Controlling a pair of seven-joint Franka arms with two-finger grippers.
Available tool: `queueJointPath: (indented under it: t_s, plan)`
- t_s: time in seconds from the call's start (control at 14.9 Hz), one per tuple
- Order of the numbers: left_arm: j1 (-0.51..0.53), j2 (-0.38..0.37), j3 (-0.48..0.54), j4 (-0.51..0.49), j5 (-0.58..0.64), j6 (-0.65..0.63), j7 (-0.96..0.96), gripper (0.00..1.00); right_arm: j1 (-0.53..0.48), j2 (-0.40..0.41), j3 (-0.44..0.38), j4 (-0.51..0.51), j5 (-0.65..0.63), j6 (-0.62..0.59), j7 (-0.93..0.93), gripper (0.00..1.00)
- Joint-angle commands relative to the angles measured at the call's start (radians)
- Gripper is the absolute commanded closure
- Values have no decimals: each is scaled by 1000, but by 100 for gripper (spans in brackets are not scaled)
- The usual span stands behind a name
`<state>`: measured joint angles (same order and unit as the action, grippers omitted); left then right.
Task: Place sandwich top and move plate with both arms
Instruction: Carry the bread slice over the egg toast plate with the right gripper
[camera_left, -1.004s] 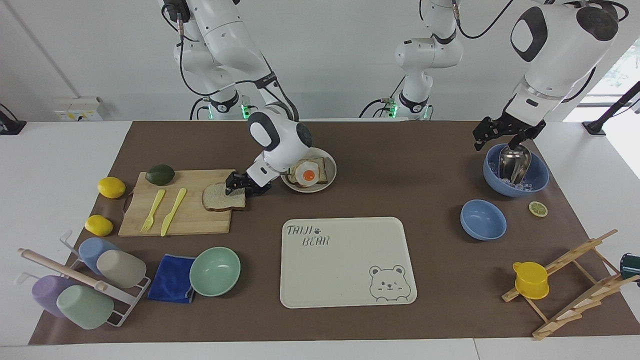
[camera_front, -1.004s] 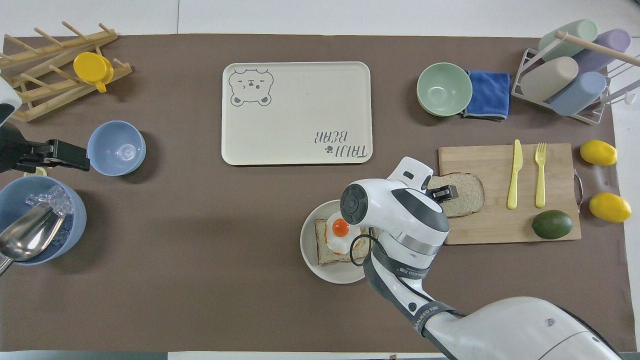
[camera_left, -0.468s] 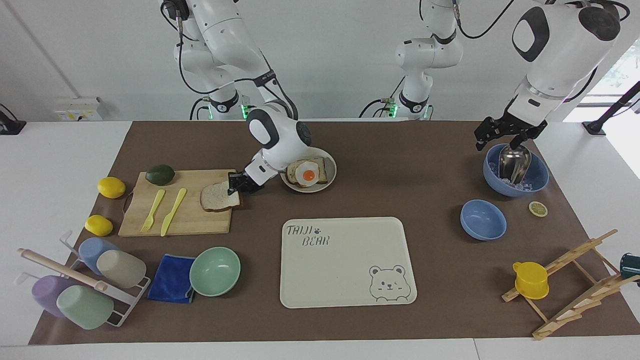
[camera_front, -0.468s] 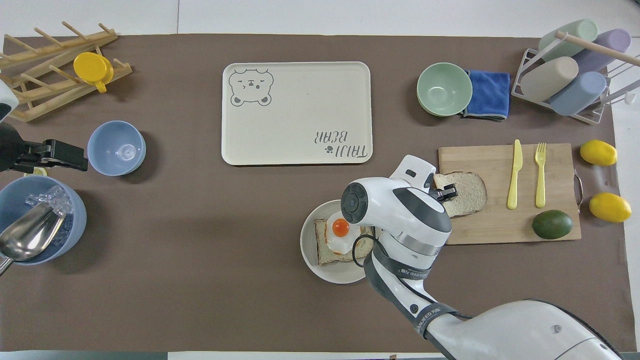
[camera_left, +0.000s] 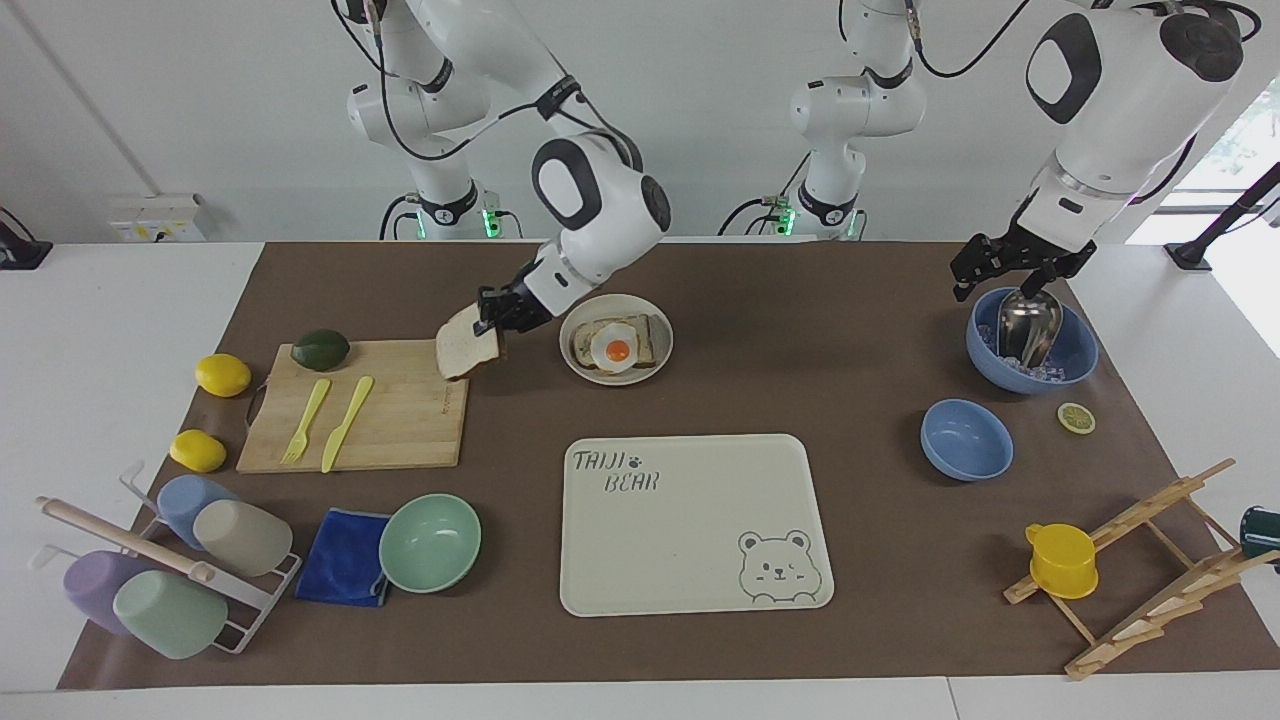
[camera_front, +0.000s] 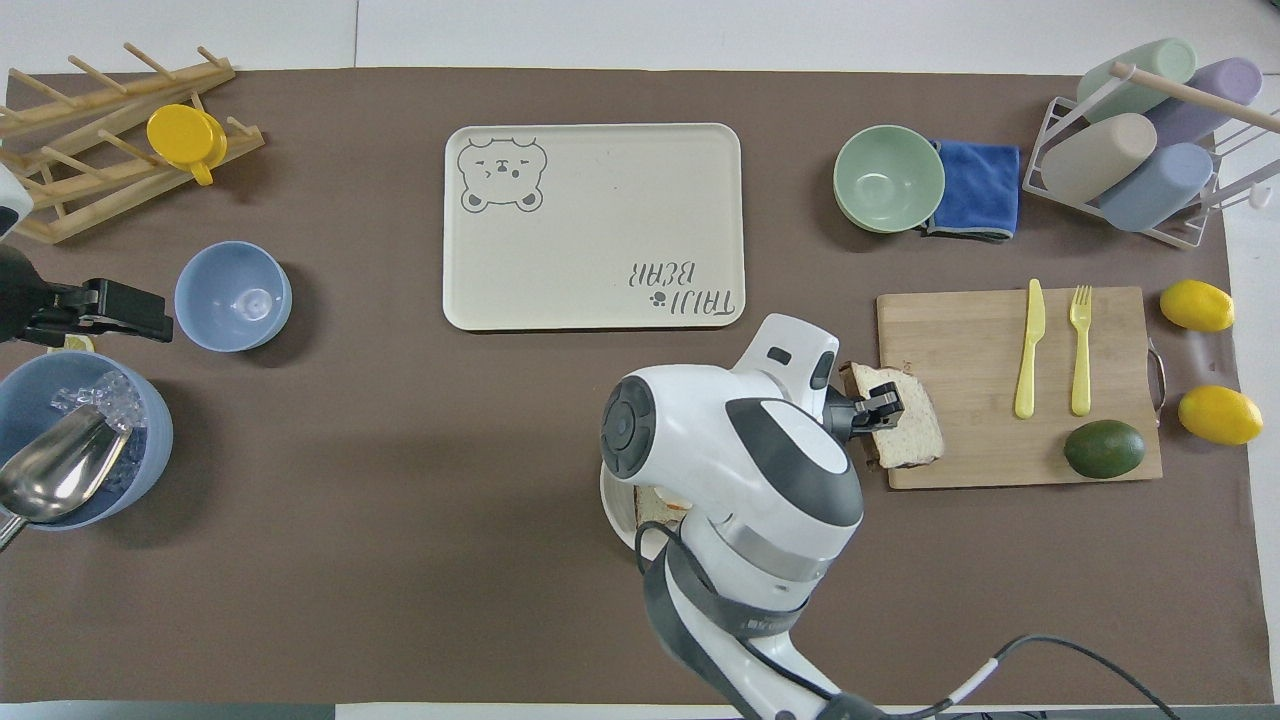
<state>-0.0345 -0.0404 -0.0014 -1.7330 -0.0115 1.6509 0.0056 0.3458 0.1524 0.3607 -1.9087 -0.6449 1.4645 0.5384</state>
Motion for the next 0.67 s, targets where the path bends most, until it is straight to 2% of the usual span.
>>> queueJointPath:
  t_s: [0.0,0.2,0.47,0.6]
  plan:
    - [-2,-9,3,-2,15,-3,5,0,-11,-62,64,39,95,-110,-9,100]
    - [-2,-9,3,-2,15,-3,5,0,-10,-45,138,106,120,-118,87,100]
    - [-2,-9,3,-2,13,-3,5,0,-10,-24,139,97,151,90,94,100]
    - [-2,-9,3,-2,15,-5,5,0,-4,22,139,96,149,144,144,100]
